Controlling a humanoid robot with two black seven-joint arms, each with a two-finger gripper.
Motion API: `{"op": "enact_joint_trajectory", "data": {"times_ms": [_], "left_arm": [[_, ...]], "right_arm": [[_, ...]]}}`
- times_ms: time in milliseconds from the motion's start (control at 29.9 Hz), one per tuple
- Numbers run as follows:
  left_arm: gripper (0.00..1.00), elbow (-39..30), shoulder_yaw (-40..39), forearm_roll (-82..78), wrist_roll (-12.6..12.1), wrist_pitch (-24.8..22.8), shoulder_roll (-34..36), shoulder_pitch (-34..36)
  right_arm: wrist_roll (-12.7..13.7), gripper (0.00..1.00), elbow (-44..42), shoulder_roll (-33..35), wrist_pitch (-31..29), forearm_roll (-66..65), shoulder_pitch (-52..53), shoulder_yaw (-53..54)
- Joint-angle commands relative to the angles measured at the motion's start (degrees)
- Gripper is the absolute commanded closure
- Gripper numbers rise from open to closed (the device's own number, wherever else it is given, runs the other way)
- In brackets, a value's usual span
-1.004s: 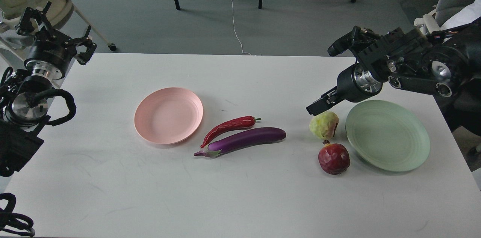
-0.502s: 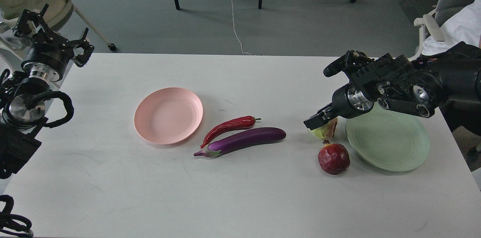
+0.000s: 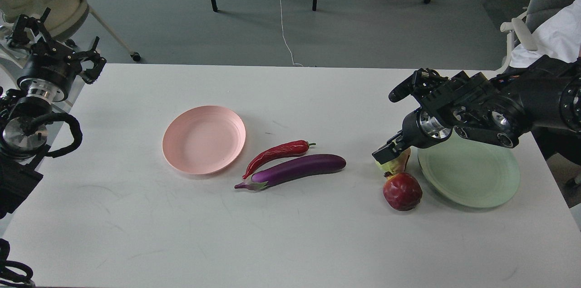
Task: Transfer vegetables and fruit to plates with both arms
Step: 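Lower the right gripper and grasp the yellow-green pear, then carry the pear onto the pale green plate and release it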
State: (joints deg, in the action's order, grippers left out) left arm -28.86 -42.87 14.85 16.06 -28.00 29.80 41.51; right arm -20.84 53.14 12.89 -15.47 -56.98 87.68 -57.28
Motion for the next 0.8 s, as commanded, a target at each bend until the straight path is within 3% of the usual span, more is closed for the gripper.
{"op": "enact_joint_trajectory", "data": {"times_ms": [0, 335, 535, 770], "left_arm": [[0.02, 0.03, 0.07, 0.0, 0.02, 0.0, 0.0, -0.12], [0.02, 0.12, -0.02, 0.0, -0.06, 0.0, 0.09, -0.29], [0.02, 0.12, 0.07, 0.0, -0.06, 0.0, 0.09, -0.38], [0.02, 0.12, 0.16, -0.17, -0.24, 0.0, 0.09, -0.29]], "right_arm": [[-1.48, 0.07, 0.47, 0.11, 0.0, 0.03, -0.23, -0.2], [-1.57, 0.15, 0.64, -0.06, 0.18, 0.47, -1.28, 0.59], [-0.96, 0.37, 0.91, 0.46, 0.09, 0.82, -0.32, 0.5], [-0.96, 0.39, 4.77, 7.04, 0.0, 1.0, 5.38, 0.76]]}}
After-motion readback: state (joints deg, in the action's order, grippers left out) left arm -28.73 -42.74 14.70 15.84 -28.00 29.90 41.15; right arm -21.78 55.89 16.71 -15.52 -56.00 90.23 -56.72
